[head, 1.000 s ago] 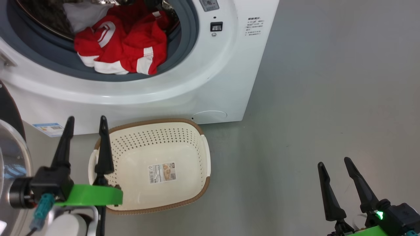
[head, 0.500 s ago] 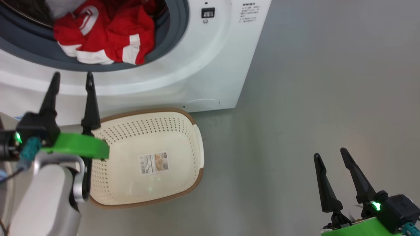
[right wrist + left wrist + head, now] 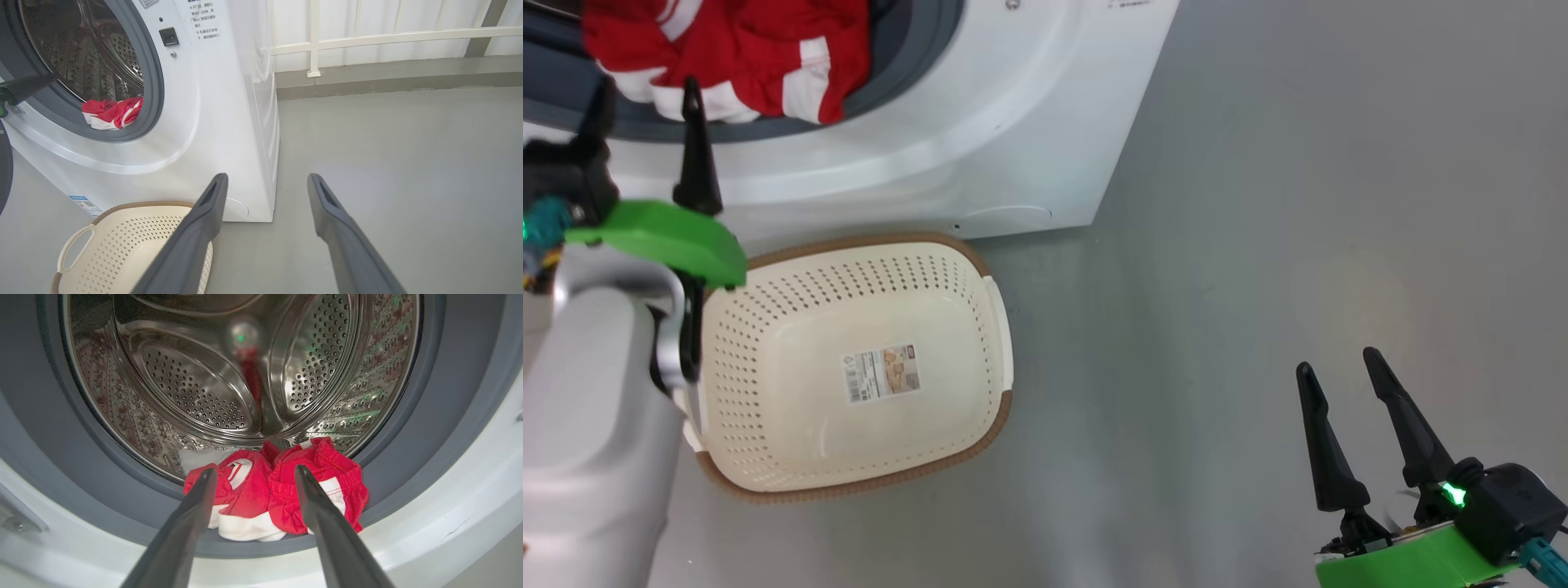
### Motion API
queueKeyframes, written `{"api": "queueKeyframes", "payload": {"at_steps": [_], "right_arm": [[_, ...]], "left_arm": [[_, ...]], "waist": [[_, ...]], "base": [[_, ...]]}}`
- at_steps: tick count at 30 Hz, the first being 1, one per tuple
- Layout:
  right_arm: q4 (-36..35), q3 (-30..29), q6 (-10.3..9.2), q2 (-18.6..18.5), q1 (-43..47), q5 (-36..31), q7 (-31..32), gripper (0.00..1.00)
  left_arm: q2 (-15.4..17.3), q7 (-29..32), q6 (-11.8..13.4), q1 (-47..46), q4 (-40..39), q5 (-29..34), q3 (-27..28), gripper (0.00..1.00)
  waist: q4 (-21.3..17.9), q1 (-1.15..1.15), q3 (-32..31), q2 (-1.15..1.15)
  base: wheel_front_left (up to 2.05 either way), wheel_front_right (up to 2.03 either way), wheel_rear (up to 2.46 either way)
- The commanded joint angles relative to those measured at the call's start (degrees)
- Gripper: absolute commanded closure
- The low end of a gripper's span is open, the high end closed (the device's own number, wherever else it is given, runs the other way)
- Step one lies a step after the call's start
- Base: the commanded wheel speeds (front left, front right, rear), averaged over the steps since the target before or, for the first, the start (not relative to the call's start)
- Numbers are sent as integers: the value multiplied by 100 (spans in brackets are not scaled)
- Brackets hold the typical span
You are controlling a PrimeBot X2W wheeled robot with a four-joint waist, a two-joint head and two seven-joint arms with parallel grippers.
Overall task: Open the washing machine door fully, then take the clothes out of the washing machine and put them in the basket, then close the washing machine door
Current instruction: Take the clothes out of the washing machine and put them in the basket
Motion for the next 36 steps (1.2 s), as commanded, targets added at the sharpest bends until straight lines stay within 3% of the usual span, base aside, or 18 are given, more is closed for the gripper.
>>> {"api": "queueKeyframes", "payload": {"at_steps": [1, 13, 21, 36], "right_arm": [[-136, 163, 17, -48, -109, 78, -67, 0], [-179, 224, 17, -48, -292, 107, -68, 0], [-151, 305, 17, -48, -398, 138, -68, 0], [-136, 369, 17, -48, -477, 167, -68, 0]], "left_arm": [[211, 47, -44, -310, 78, 17, 138, 0], [201, 99, -253, -1633, 1825, 4, 70, 0], [335, -22, -156, -2155, 2801, 148, -28, 0], [381, -164, -305, -2721, 3892, 55, -77, 0]], "waist": [[-59, 0, 133, 0], [-255, 0, 697, 0], [-394, 0, 893, 0], [-584, 0, 1095, 0]], "base": [[0, 0, 0], [0, 0, 0], [0, 0, 0], [0, 0, 0]]}}
